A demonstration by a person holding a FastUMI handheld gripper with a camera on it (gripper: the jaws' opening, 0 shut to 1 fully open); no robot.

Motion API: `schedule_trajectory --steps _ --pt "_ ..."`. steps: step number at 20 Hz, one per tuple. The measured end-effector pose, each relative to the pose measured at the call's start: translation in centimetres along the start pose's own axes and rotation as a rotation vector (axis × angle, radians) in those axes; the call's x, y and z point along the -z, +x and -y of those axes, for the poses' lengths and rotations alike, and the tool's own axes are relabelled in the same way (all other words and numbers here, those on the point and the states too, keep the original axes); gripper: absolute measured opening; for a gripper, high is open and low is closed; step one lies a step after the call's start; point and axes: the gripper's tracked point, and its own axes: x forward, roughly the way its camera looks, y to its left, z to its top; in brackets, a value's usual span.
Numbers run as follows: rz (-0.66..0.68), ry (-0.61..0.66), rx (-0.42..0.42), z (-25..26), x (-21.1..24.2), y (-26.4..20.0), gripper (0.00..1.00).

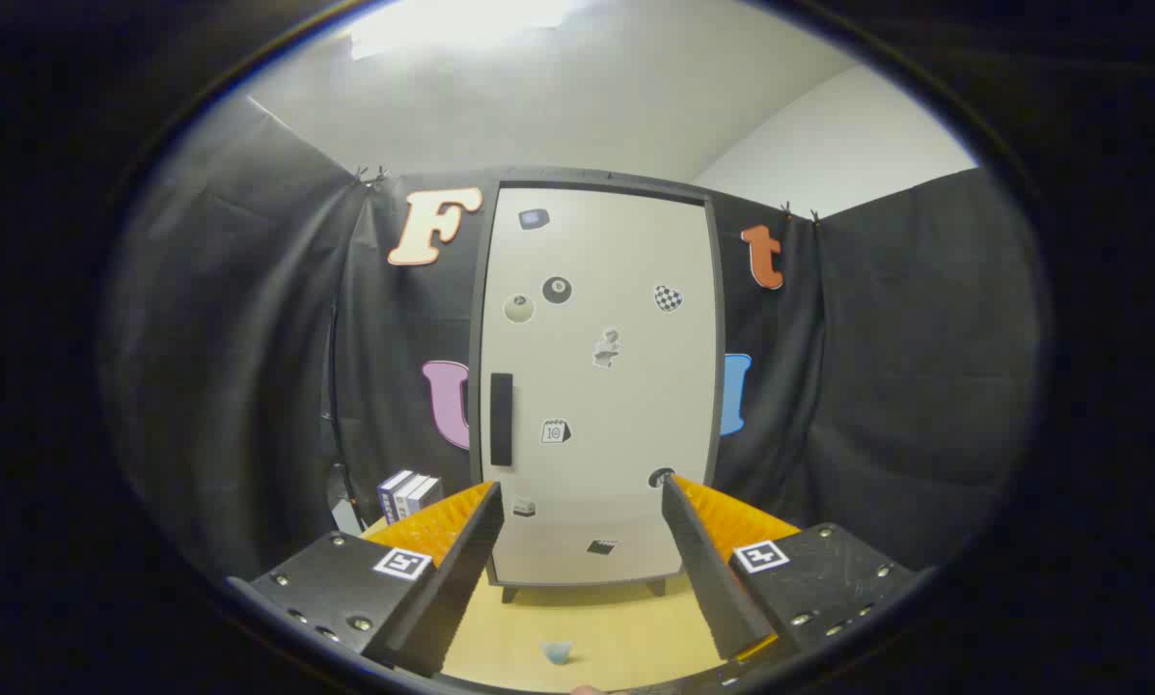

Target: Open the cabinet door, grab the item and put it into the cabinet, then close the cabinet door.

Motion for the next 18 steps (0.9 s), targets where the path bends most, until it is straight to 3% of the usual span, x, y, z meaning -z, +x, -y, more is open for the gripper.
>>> schedule_trajectory --steps 18 --pt "-0.011 -0.010 -0.013 0.4 0.7 1.8 0.98"
